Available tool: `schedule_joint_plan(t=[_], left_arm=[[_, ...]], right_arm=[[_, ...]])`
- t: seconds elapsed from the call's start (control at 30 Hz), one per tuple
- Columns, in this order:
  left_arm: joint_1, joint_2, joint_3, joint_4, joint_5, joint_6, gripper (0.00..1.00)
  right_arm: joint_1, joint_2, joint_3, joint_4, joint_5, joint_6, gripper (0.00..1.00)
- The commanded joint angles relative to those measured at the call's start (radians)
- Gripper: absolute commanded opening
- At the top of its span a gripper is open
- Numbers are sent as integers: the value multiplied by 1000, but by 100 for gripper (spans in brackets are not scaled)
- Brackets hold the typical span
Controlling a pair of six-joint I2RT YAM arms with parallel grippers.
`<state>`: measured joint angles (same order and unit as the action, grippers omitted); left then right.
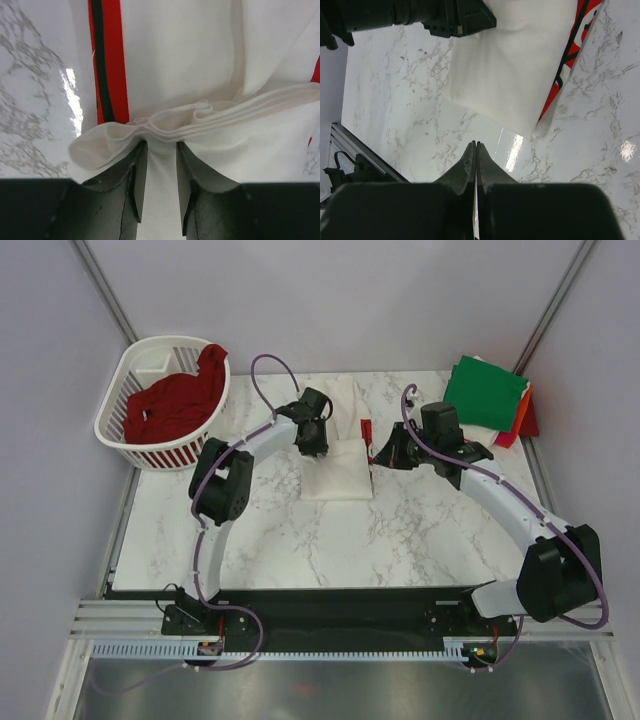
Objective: Fold and stack the t-shirts
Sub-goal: Fold the tshirt
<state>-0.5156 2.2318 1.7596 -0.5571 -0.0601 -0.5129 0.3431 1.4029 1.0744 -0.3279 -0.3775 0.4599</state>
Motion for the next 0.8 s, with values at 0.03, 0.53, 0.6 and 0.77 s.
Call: schedule_joint_plan(t=[0.03,0.53,0.6,0.77], left_arm=[[49,42,73,14,5,63,36],[51,-427,-103,-4,263,53,58],[51,-478,-146,-6,255,50,58],[51,-621,-327,-6,217,36,57]], right_arm=[[2,-65,-28,-57,-3,-36,0],[33,99,-200,214,-144,94,84],[40,151,-209,260,-141,118,83],[45,267,-214,368,-130,169,74]])
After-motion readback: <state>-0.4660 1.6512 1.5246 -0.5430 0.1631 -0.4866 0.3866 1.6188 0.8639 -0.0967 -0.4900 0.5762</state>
